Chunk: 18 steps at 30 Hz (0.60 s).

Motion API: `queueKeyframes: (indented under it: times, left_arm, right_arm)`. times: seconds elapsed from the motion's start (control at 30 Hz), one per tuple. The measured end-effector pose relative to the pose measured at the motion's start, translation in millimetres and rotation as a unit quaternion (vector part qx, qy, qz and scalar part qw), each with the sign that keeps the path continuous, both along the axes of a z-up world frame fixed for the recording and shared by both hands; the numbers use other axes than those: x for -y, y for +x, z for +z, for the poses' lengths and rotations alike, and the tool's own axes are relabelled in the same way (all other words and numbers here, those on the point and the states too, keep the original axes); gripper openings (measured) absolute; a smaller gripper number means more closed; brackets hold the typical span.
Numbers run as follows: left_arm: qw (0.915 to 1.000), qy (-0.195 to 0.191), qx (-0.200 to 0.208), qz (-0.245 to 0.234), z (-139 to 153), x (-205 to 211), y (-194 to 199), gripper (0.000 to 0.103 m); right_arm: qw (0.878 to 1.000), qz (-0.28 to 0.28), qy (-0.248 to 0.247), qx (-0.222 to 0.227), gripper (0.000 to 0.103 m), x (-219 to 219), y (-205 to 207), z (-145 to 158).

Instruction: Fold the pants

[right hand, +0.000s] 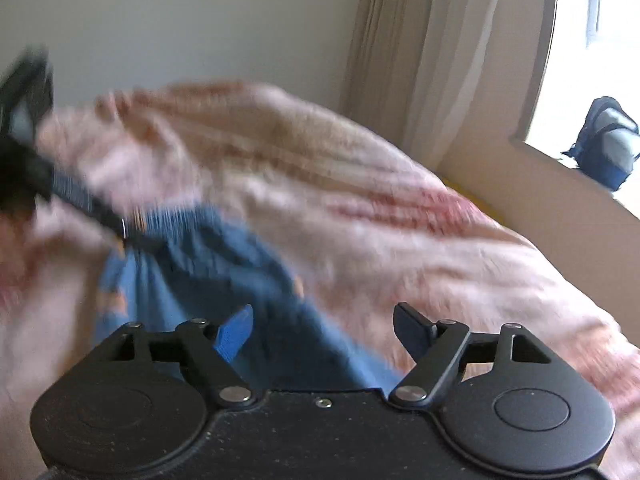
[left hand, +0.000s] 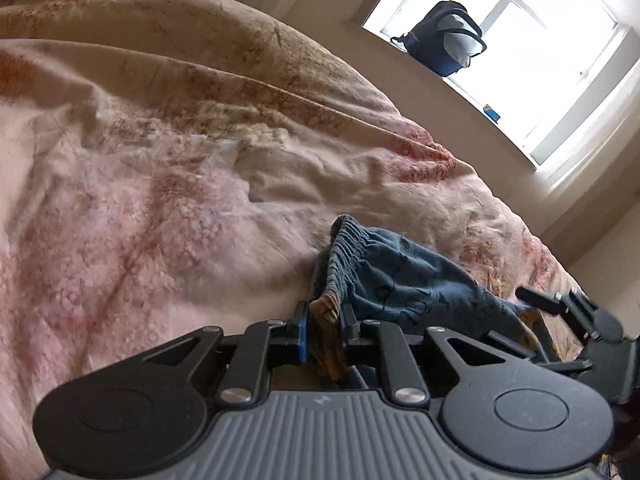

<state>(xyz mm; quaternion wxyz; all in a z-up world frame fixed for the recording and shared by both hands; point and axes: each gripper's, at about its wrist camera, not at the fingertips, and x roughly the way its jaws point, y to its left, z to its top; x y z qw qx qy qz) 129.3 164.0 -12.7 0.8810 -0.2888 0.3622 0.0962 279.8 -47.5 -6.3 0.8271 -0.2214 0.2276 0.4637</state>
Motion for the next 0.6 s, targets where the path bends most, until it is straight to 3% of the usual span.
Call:
queueKeyframes:
  times: [0.1, 0.2, 0.33, 0.4, 0.47, 0.53, 0.6]
  left_arm:
    - [1.0, 0.005, 0.001, -0.004, 2, 1, -2, 0.016]
    - [1.0, 0.007, -0.004, 0.0, 2, 3, 0, 0.016]
    - [1.0, 0.002, -0.009, 0.001, -1, 2, 3, 0.016]
    - [0.9999, 0.007, -0.009, -0.005, 0, 2, 3, 0.016]
    - [0.9998, 0.013, -0.009, -0.008, 0, 3, 3, 0.017]
    - [0.9998, 0.017, -0.012, -0.008, 0, 4, 4, 0.017]
    - [0.9997, 0.018, -0.013, -0.006, -1, 5, 5, 0.017]
  right_arm:
    - [0.996, -0.046, -0.056, 0.047, 0.081, 18, 6, -24]
    - [0.988, -0.138, -0.043, 0.051, 0.09, 53, 41, -25]
    - [0.97, -0.223, -0.052, 0.077, 0.081, 78, 68, -12]
    - [0.973, -0.224, 0.0, 0.054, 0.082, 89, 71, 3]
    - [0.981, -0.188, 0.052, -0.004, 0.087, 91, 70, 11]
    - [0.988, -0.142, 0.044, -0.029, 0.087, 78, 64, 4]
    - [0.993, -0.114, -0.021, -0.009, 0.086, 59, 60, -15]
